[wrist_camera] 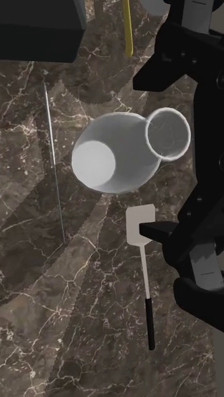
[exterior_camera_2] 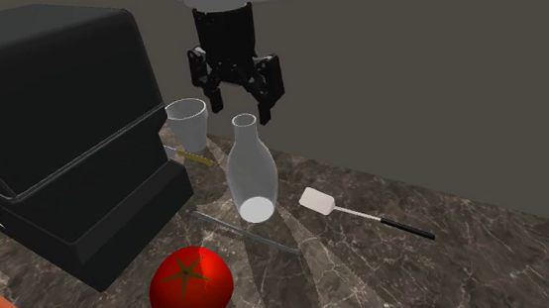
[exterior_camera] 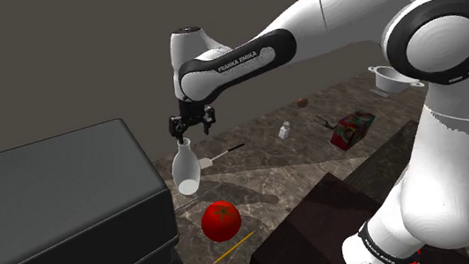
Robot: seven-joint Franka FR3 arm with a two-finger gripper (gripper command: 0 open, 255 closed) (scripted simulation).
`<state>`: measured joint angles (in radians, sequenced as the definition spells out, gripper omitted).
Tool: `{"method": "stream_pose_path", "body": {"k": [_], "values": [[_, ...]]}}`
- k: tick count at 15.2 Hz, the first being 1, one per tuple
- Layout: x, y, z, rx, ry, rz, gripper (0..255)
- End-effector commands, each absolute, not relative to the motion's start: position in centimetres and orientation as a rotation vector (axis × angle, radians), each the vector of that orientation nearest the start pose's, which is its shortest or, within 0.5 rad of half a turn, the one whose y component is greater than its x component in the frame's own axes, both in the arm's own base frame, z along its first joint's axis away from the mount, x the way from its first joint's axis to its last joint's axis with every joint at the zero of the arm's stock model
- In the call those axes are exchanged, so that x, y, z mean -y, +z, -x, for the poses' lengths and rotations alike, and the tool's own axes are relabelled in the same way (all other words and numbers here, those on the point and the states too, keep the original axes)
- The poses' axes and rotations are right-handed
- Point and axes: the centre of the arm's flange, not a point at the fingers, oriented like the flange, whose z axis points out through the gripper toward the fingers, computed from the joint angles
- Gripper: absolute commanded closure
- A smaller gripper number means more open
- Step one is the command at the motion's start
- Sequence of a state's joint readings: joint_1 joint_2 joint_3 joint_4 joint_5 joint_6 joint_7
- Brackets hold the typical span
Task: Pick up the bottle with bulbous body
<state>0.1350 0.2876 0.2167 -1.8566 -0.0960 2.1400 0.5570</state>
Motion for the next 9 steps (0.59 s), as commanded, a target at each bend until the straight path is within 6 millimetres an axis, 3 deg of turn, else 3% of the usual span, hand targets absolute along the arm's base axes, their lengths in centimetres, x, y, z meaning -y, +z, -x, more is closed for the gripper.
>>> {"method": "stream_pose_path", "body": {"k": [1,9], "values": [[-21.7,35.5,-60.9,-0.256,-0.009,3.150,0],[-22.3,31.2,-61.5,-0.255,-0.006,3.151,0]]}}
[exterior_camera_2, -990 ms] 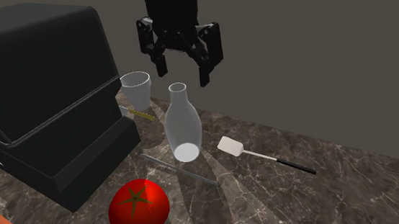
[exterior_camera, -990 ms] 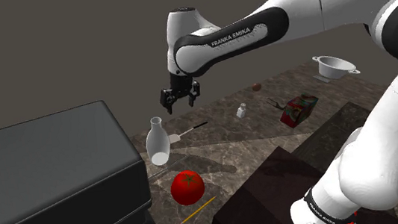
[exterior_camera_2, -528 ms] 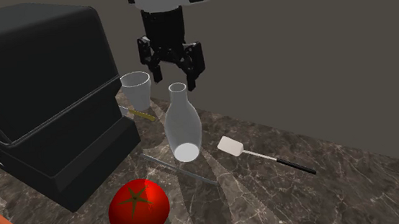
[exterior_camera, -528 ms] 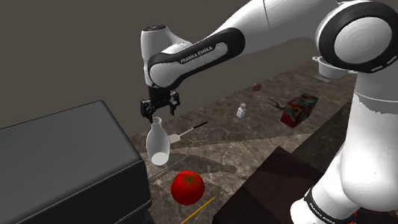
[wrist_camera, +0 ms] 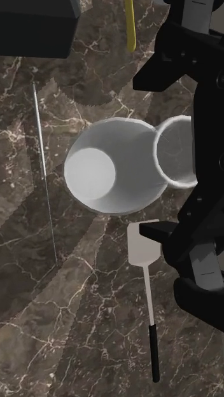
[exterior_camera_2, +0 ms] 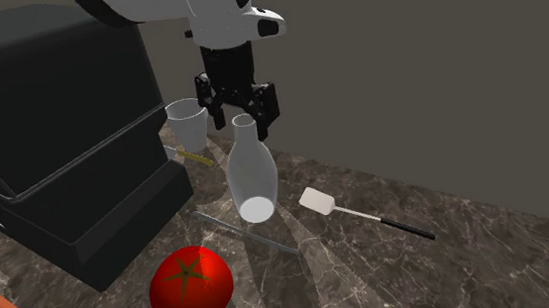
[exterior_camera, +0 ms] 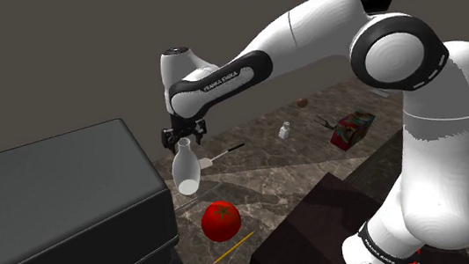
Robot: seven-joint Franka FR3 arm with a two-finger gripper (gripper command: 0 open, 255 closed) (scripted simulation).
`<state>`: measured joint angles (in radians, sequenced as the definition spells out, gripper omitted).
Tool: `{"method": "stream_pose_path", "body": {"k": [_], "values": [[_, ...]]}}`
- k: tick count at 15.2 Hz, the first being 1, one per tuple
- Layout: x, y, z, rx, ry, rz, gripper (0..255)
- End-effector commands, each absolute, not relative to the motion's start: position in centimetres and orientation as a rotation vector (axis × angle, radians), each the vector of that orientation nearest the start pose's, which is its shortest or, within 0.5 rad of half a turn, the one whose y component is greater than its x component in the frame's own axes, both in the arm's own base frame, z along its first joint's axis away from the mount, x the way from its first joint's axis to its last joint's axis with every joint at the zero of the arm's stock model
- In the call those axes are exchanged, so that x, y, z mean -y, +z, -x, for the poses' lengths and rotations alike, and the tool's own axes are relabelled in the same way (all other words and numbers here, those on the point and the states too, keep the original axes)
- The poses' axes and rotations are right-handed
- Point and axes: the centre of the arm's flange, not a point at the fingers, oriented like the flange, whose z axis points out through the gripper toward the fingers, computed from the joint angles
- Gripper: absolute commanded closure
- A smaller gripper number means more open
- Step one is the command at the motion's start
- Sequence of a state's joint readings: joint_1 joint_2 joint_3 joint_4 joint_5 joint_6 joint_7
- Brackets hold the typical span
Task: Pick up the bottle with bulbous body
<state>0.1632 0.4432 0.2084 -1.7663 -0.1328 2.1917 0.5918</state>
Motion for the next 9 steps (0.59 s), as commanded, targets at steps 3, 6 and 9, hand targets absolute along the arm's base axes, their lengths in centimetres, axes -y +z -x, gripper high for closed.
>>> {"method": "stream_pose_path", "body": {"k": [3,6,9], "values": [[-22.32,31.01,-61.51,-0.255,-0.006,3.151,255],[-22.32,31.00,-61.54,-0.256,-0.006,3.151,255],[-22.31,30.99,-61.53,-0.255,-0.006,3.151,255]]}}
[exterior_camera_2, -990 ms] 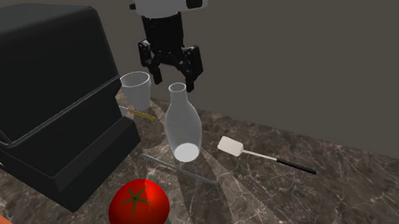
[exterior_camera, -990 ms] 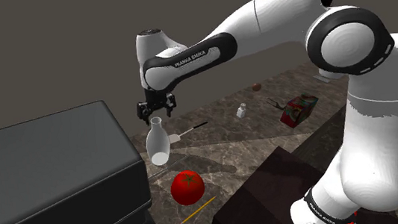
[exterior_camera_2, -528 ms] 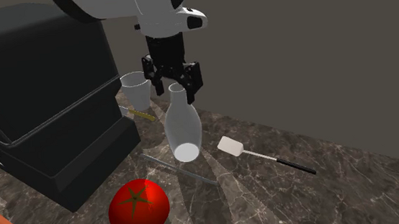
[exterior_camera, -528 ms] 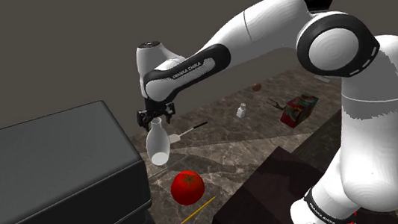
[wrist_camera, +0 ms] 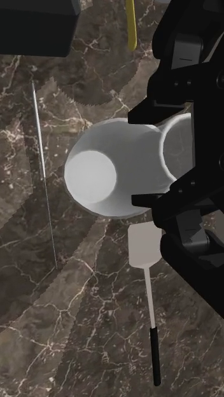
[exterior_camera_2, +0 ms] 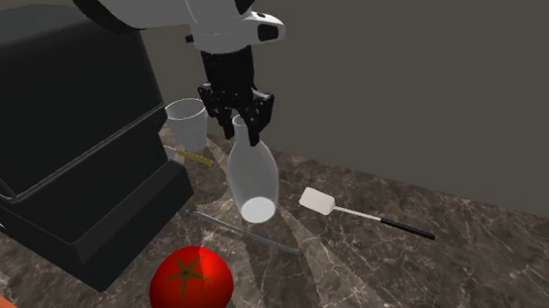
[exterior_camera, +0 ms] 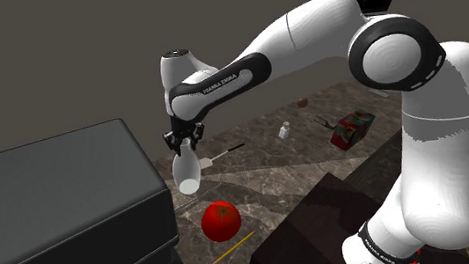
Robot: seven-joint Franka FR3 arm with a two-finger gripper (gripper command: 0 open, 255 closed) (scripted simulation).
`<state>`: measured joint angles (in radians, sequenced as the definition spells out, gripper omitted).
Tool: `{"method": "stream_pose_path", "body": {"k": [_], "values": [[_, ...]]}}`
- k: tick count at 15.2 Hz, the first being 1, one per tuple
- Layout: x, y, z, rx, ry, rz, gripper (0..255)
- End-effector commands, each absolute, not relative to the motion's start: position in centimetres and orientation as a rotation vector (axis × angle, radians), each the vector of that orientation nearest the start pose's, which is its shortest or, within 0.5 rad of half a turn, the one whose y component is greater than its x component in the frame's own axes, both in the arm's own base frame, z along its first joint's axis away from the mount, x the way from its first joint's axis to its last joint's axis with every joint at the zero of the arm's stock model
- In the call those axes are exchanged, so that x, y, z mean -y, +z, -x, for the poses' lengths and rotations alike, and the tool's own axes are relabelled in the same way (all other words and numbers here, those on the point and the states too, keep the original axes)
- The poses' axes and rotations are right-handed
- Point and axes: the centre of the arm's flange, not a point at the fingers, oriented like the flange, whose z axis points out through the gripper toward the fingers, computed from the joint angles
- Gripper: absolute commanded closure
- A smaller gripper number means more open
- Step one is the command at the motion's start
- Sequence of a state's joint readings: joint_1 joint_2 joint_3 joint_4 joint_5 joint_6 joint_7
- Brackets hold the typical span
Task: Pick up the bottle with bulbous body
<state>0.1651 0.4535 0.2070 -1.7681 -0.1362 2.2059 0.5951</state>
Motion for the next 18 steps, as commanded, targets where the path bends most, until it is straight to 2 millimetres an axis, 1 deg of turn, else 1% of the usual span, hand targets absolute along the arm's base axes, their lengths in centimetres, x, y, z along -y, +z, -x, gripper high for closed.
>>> {"method": "stream_pose_path", "body": {"k": [1,3,18], "values": [[-22.3,31.0,-61.5,-0.255,-0.006,3.151,255],[-22.3,30.9,-61.5,-0.255,-0.006,3.151,255],[-22.3,38.8,-61.5,-0.255,-0.006,3.151,255]]}}
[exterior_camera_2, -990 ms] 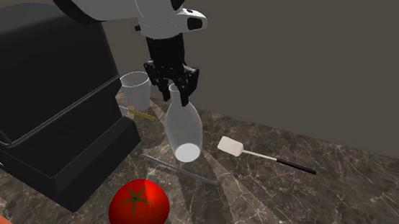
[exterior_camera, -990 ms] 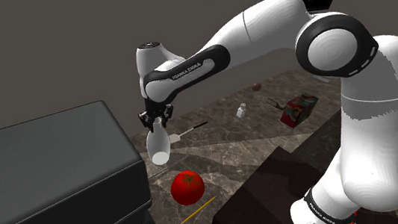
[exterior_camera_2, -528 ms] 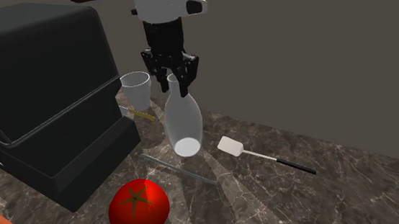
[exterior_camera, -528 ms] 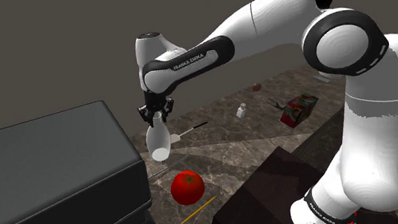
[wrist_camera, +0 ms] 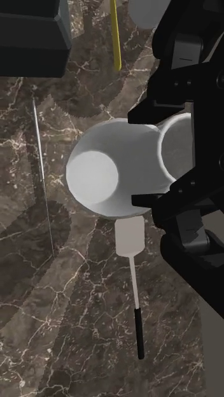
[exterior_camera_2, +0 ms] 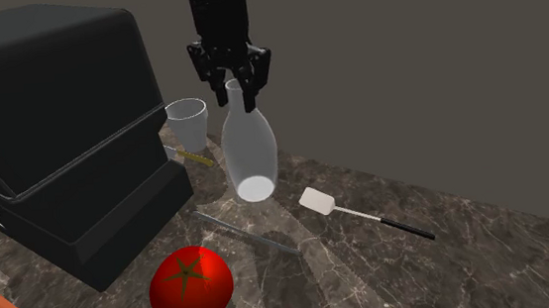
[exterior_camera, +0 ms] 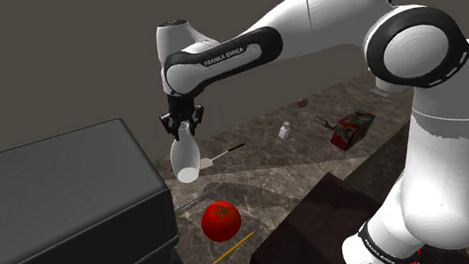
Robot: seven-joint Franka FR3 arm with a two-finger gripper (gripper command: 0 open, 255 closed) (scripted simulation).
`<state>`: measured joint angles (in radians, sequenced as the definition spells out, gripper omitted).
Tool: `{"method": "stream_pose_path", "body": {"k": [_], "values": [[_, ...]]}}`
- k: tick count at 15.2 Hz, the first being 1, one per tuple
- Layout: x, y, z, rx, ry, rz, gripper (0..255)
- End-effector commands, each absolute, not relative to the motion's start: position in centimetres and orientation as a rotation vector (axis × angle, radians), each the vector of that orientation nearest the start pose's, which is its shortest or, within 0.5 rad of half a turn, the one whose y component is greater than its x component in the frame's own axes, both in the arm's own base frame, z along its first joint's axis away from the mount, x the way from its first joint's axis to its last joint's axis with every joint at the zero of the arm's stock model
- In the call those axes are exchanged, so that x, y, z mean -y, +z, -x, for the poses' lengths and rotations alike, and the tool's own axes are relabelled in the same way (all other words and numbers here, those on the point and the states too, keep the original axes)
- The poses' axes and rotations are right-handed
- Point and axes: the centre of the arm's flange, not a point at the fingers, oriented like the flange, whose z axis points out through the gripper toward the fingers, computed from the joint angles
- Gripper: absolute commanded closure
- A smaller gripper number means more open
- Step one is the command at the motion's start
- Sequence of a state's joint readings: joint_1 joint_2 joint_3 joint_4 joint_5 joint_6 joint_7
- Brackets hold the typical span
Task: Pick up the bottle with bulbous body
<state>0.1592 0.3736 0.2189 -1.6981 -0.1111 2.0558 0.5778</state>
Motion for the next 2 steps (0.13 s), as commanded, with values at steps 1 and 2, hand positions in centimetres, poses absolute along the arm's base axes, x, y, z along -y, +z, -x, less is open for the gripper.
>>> {"method": "stream_pose_path", "body": {"k": [1,2], "values": [[-22.28,38.90,-61.52,-0.255,-0.006,3.150,255],[-22.28,38.90,-61.52,-0.255,-0.006,3.151,255]]}}
